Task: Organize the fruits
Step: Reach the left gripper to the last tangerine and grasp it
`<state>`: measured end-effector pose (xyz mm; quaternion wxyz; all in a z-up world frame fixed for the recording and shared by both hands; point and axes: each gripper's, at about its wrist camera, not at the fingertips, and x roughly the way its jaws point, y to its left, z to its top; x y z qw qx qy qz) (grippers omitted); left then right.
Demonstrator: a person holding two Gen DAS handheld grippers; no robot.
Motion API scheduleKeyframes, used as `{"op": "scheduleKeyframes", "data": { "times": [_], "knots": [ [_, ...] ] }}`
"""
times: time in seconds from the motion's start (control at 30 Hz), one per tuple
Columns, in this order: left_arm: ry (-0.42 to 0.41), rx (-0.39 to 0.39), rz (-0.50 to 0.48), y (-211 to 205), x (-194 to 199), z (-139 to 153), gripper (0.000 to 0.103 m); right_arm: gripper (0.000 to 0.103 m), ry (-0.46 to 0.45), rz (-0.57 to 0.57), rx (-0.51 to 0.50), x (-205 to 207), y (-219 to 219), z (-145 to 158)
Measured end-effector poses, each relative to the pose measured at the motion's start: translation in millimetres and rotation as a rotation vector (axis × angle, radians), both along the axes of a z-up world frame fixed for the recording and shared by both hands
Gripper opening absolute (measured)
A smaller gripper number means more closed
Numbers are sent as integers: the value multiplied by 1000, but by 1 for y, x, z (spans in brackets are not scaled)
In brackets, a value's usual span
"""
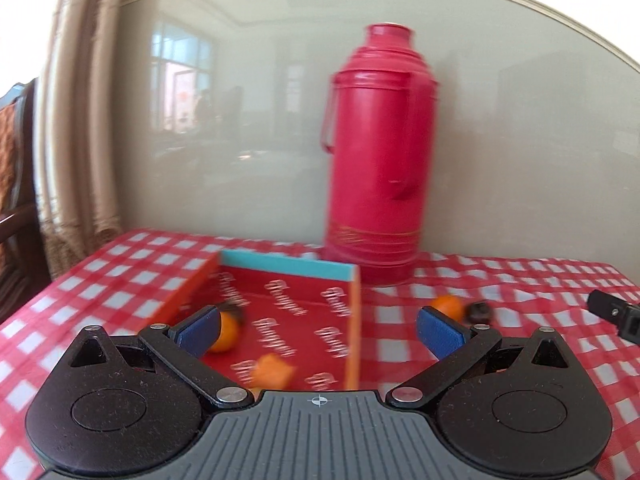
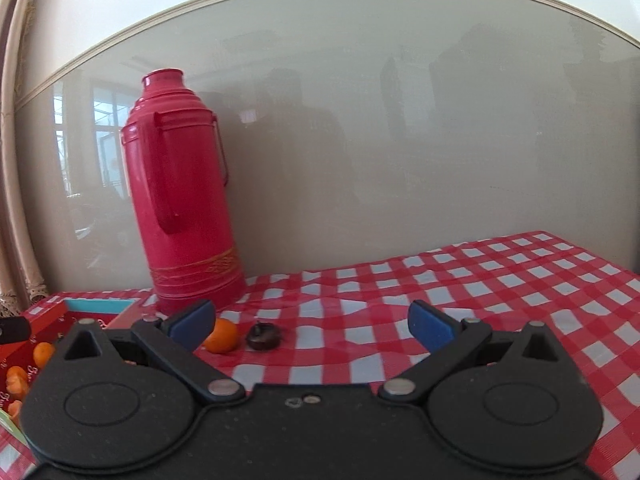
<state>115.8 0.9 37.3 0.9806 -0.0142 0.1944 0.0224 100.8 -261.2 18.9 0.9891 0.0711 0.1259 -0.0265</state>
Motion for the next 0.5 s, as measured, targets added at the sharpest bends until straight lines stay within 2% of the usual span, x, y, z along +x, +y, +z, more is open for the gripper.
{"op": "scheduleKeyframes", "data": {
  "times": [0.23,0.5],
  "knots": [
    [16,12,-78,-55,27,-5,103,97,3,-58,8,9,-24,-4],
    [72,36,-126,-105,80,-23,102,97,28,-120,14,33,-48,-6]
  ]
}}
